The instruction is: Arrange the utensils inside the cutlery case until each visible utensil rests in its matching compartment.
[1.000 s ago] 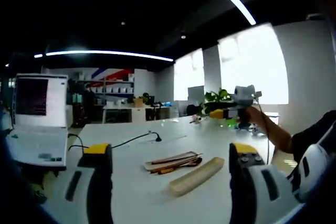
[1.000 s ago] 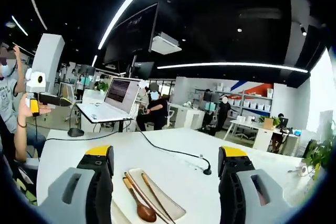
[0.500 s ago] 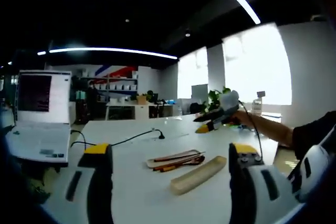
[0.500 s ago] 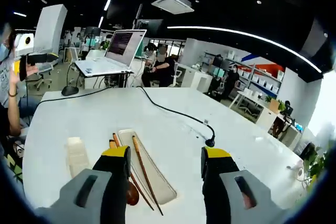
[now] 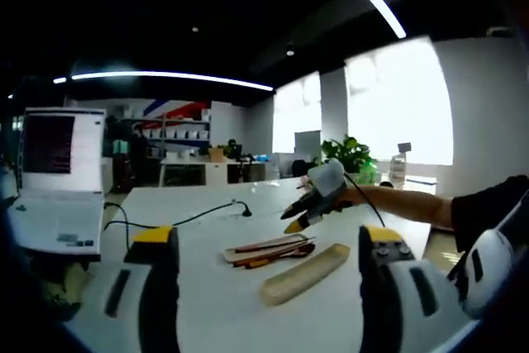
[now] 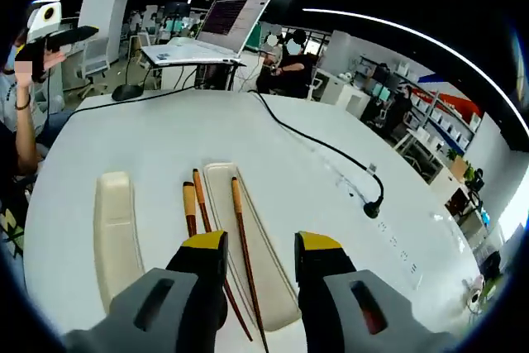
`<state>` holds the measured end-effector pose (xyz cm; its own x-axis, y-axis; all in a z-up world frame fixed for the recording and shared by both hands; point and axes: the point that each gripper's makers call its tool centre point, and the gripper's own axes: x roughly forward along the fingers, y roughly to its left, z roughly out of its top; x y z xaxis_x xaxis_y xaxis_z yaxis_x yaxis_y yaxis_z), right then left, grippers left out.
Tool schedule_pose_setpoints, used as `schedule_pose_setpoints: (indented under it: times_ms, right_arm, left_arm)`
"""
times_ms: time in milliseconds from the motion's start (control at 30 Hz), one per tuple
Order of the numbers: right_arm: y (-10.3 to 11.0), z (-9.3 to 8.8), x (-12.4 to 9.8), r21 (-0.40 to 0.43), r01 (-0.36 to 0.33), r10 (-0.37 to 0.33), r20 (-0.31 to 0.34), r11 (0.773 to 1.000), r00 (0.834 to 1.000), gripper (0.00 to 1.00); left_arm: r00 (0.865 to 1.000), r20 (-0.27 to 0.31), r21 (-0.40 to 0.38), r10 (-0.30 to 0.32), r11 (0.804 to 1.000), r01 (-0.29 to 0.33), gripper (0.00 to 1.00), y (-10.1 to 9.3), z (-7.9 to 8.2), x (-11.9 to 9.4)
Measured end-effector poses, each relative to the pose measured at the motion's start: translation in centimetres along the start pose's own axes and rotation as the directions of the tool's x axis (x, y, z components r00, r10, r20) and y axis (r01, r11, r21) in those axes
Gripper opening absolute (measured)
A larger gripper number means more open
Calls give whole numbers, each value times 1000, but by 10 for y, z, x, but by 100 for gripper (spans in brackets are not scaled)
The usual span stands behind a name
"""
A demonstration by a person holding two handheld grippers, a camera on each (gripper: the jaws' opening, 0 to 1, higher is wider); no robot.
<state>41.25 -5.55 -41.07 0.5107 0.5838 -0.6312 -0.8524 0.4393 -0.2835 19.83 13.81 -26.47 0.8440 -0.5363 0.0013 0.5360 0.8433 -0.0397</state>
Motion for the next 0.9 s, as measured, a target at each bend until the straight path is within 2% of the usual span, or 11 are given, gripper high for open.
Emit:
schedule_pose_setpoints:
  times_ms: [67,200,267,367,533,667,767,900]
  right_arm:
    - [4,-3,6,18,-34,34,-14,999,999,29]
    - [6,-9,14,-3,-40,40,-47,999,998,28]
    - [12,-12,16,9,-70,70,-59,998,996,28]
    - [13,-12,21,35,-79,81,-46,996,996,28]
    - [14,-17,31,57,-95,98,-61,994,993,23]
    - [17,-13,36,95,-115,118,-23,989,993,21]
    - [23,-18,39,80,-130,135,-52,988,990,20]
    - [19,-22,41,97,-123,128,-52,988,990,16]
  left_arm:
    - [1000,-4,-2,2,1000,-2,95,0,-1,-1]
    - [1000,0,2,-7,1000,7,95,-3,1,-2]
    - [1000,5,-6,-11,1000,11,95,-4,2,-2]
    - [1000,1,-3,-10,1000,10,94,-5,1,-1]
    - [1000,-12,2,-26,1000,26,94,-7,0,0]
    - [999,-13,5,-30,1000,30,93,-9,-1,0]
    - [1000,-11,10,-30,1000,30,93,-9,1,1]
    - [999,-25,13,-34,999,35,92,-8,-2,2]
